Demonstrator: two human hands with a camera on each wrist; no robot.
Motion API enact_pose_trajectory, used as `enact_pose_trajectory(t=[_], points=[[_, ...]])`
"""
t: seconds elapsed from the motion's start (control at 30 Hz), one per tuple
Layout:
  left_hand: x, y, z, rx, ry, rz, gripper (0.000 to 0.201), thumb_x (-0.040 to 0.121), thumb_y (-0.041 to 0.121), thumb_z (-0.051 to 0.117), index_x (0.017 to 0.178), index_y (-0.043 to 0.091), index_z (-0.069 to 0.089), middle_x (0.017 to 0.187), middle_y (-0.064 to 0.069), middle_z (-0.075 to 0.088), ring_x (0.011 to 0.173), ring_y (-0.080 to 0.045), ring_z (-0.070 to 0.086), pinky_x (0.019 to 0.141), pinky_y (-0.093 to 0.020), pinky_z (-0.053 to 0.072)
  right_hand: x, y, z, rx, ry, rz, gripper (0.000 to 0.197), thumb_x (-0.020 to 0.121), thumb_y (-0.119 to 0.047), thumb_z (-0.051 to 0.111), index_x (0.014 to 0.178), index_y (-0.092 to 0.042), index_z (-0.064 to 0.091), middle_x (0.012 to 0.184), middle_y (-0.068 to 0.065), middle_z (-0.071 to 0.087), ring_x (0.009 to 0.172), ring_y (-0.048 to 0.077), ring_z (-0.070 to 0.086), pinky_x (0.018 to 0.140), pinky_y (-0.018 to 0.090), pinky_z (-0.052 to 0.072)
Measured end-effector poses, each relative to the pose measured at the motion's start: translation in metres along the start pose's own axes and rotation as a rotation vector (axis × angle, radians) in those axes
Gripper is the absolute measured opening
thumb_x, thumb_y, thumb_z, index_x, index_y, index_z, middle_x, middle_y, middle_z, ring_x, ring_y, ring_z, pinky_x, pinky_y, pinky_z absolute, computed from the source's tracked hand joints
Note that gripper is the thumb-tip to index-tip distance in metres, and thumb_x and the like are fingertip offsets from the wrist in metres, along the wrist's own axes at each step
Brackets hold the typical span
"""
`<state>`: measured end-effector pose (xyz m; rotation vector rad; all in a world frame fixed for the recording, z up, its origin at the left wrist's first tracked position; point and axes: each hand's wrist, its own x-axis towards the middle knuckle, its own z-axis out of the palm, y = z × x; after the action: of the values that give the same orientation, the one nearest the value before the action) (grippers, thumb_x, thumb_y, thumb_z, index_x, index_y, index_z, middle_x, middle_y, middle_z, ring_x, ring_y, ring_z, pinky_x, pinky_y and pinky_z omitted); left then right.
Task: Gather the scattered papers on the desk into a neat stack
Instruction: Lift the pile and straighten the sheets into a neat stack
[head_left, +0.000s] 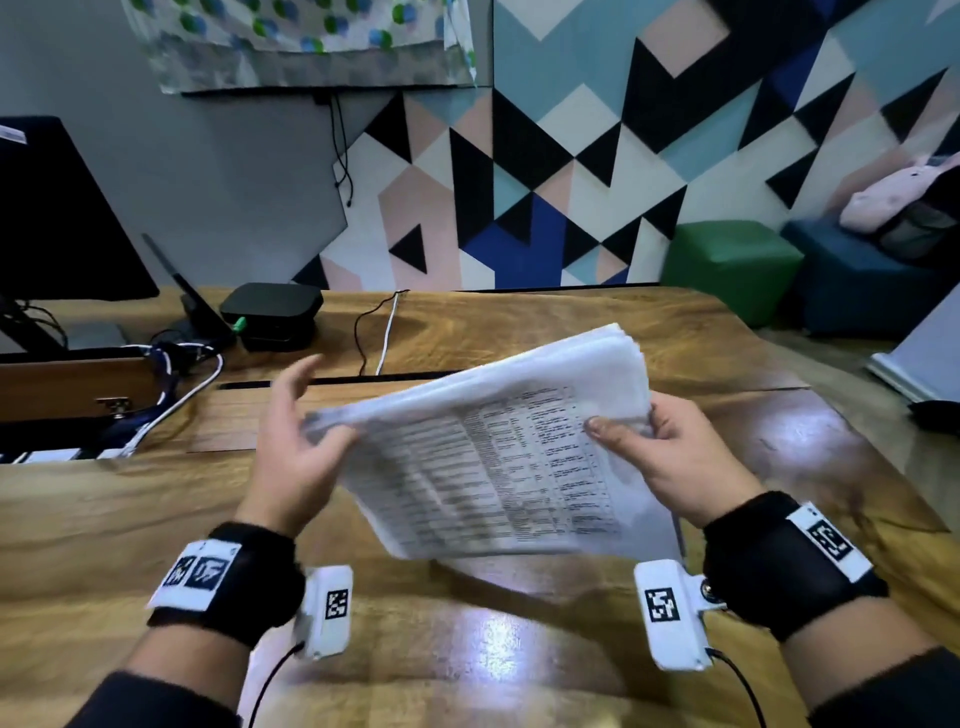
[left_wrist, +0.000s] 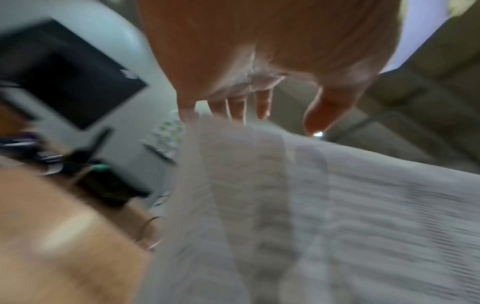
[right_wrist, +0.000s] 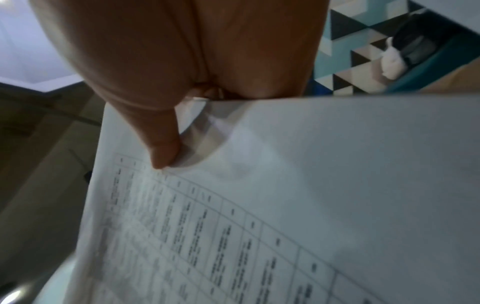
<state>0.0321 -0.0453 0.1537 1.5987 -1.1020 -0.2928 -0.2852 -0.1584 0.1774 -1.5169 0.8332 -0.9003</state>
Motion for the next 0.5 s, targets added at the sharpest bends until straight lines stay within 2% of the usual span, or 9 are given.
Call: enact_pose_trajectory(t=[0.03,0.1,0.17,0.23,0.27,0.33,0.37,0.43,0.5], points=[[-0.003,-0.014,-0.004,-0.16,0.052,-0.139,0.067,0.072,0.009,0.058,0.138,0.014,0.045,0.134,-0.003,0.052,0.125,-0.016,0.046,0.1,-0.03,0.042,0.0,0.003,-0.006,0.045,0.007,0.003,0.024,0.079,-0.016,0.072,0.102,-0.01,0.075,0.103,0.01,0.08,0.093,0.022,0.074,0.087,0.038,0.059],[-0.012,-0.039,-0.002,-0.475,0.008,-0.405,0.054,0.062,0.006,0.054,0.116,0.01,0.058,0.112,-0.011,0.062,0.11,-0.027,0.051,0.08,-0.036,0.046,0.001,0.006,-0.013,0.129,-0.006,0.014,0.029,0.078,-0.014,0.069,0.106,-0.008,0.073,0.102,0.008,0.08,0.094,0.023,0.075,0.083,0.031,0.062],[-0.02,-0.051,0.008,-0.51,-0.075,-0.532,0.039,0.053,0.011,0.062,0.092,0.011,0.068,0.096,-0.017,0.065,0.097,-0.033,0.053,0.078,-0.042,0.041,0.002,0.009,-0.016,0.195,-0.013,0.006,0.031,0.079,-0.01,0.067,0.11,-0.005,0.072,0.103,0.007,0.08,0.095,0.02,0.075,0.081,0.026,0.061],[-0.021,-0.049,0.015,-0.486,-0.066,-0.539,0.035,0.045,0.015,0.069,0.08,0.009,0.073,0.085,-0.013,0.071,0.088,-0.029,0.058,0.08,-0.04,0.042,0.003,0.013,-0.016,0.221,0.007,-0.016,0.031,0.079,-0.014,0.07,0.109,-0.006,0.072,0.104,0.005,0.08,0.095,0.018,0.075,0.083,0.026,0.061],[-0.021,-0.044,0.015,-0.487,-0.05,-0.507,0.031,0.047,0.011,0.069,0.078,0.008,0.073,0.078,-0.006,0.075,0.081,-0.026,0.064,0.077,-0.036,0.046,0.003,0.016,-0.017,0.226,0.02,-0.03,0.032,0.077,-0.023,0.075,0.106,-0.01,0.074,0.104,0.004,0.08,0.094,0.017,0.075,0.083,0.027,0.061],[-0.018,-0.035,0.015,-0.482,-0.037,-0.419,0.025,0.063,0.001,0.067,0.086,0.008,0.07,0.076,0.005,0.079,0.076,-0.015,0.07,0.074,-0.029,0.053,0.002,0.02,-0.021,0.185,0.081,-0.067,0.038,0.067,-0.039,0.084,0.098,-0.017,0.079,0.1,0.001,0.081,0.09,0.015,0.076,0.08,0.026,0.062],[-0.019,-0.031,0.015,-0.471,-0.033,-0.376,0.023,0.072,-0.005,0.067,0.09,0.009,0.067,0.077,0.008,0.079,0.077,-0.011,0.071,0.075,-0.029,0.054,0.001,0.021,-0.022,0.153,0.135,-0.075,0.033,0.067,-0.037,0.084,0.093,-0.019,0.08,0.096,-0.002,0.082,0.087,0.012,0.076,0.078,0.024,0.062],[-0.027,-0.026,0.017,-0.44,-0.012,-0.31,0.027,0.083,-0.015,0.061,0.09,0.011,0.064,0.074,0.014,0.078,0.073,-0.001,0.071,0.071,-0.021,0.056,-0.001,0.032,-0.023,0.088,0.249,-0.104,0.007,0.079,-0.014,0.079,0.084,-0.017,0.078,0.085,-0.01,0.081,0.079,0.007,0.074,0.071,0.02,0.061],[-0.04,-0.029,0.026,-0.415,0.037,-0.292,0.025,0.078,-0.012,0.064,0.083,0.012,0.062,0.065,0.016,0.075,0.062,0.006,0.067,0.059,-0.01,0.053,-0.006,0.052,-0.018,-0.002,0.352,-0.079,0.025,0.084,0.005,0.07,0.079,-0.019,0.073,0.075,-0.016,0.079,0.071,0.001,0.07,0.065,0.016,0.058]])
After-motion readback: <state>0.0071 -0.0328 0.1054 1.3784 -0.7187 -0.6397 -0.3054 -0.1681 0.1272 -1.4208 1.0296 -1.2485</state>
